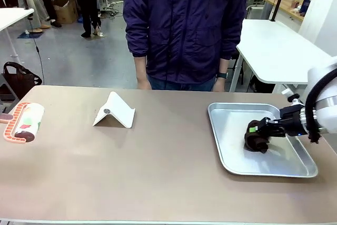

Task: Clean the surface of the table.
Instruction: Clean the area not pointed to by the person.

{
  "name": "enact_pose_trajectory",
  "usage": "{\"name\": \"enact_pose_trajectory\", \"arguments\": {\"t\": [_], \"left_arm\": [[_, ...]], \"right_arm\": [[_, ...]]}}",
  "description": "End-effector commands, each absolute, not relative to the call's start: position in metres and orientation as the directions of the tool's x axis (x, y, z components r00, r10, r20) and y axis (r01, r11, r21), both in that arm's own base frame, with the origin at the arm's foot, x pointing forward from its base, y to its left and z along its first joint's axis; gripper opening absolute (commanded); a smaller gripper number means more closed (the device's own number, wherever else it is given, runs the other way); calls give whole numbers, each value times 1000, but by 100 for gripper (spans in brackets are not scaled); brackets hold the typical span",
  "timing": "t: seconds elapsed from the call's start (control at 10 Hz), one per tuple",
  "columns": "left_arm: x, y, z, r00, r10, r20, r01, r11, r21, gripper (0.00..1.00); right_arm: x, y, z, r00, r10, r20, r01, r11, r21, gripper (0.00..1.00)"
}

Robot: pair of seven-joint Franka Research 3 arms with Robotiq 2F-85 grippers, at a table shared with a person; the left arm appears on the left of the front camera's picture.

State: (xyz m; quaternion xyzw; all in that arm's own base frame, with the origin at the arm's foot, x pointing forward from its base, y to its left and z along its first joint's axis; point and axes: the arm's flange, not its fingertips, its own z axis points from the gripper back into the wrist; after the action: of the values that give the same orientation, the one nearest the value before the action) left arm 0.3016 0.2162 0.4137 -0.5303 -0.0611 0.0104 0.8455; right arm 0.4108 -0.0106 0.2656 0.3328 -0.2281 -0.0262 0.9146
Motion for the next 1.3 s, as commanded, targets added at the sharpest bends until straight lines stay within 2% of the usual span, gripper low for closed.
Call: {"name": "enact_pose_trajectory", "arguments": {"t": [0.0, 0.2, 0.4, 0.6, 0.9, 1.2], "left_arm": [[304, 215, 419, 991, 100, 90, 40, 421, -906, 22], [304, 215, 419, 991, 100, 90, 40, 421, -906, 22], [304, 215, 419, 991, 100, 90, 40, 421, -906, 22], [304, 215, 419, 991, 100, 90, 40, 421, -906, 22], [304, 215, 419, 991, 100, 90, 40, 421, -906, 22], [304, 215, 419, 991, 100, 90, 40, 421, -906, 22]], "right_arm": [[396, -32, 269, 879, -292, 376, -41, 741, 670, 8], [384, -53, 296, 854, -390, 343, -60, 582, 811, 8], [366, -72, 330, 840, -484, 244, -72, 347, 935, 8], [341, -86, 358, 851, -495, 175, -107, 164, 981, 8], [280, -108, 406, 935, -321, 151, -190, -94, 977, 8], [207, -118, 436, 951, -135, 278, -297, -148, 943, 8]]}}
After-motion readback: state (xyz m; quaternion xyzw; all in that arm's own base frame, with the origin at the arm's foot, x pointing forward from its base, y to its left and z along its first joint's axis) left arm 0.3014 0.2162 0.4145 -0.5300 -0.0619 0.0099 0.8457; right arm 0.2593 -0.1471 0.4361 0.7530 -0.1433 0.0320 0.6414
